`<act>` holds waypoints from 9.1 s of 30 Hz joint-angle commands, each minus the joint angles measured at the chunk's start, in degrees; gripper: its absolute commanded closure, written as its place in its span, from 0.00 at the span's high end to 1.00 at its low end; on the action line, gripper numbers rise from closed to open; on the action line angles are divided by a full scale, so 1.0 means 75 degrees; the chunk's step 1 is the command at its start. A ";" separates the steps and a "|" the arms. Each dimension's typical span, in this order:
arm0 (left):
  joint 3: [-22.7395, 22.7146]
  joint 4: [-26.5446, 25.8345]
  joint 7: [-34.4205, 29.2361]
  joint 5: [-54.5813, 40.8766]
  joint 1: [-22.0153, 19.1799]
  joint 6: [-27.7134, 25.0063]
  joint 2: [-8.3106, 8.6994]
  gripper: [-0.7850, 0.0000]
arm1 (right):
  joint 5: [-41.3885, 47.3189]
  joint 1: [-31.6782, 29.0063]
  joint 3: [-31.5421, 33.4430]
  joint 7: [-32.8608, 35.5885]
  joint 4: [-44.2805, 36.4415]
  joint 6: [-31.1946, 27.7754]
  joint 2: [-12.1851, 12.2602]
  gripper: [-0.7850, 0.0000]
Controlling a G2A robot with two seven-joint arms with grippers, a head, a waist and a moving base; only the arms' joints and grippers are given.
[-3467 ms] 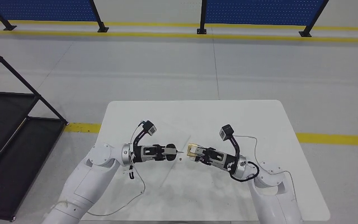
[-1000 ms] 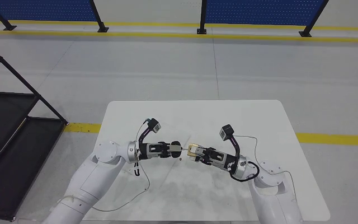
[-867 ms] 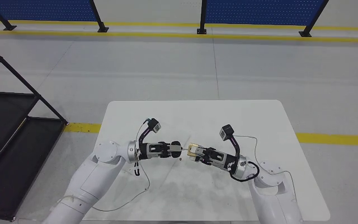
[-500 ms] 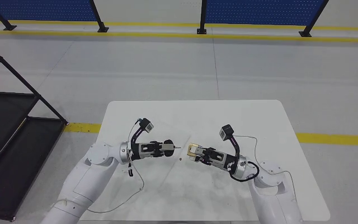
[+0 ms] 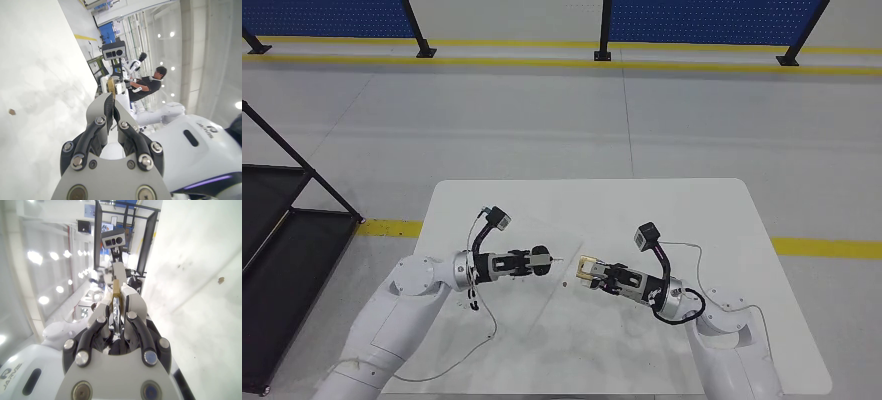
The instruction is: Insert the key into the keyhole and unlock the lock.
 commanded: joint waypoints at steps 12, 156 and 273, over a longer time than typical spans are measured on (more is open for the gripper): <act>-0.0628 -0.1006 0.5987 0.9542 0.0426 -0.2873 -0.0136 0.00 | 0.0000 0.0000 0.0000 0.0000 0.0000 0.0000 0.0000 0.00; 0.1100 0.0479 1.6951 2.2291 -0.0202 0.8282 0.0370 0.00 | 0.0157 0.1133 -0.1061 0.0316 0.0139 0.0894 0.0827 0.00; 0.1296 0.0426 1.6225 2.2644 -0.0240 0.8664 0.0416 0.00 | 0.1191 0.1360 -0.1910 -0.1271 0.0056 0.0586 0.1653 0.00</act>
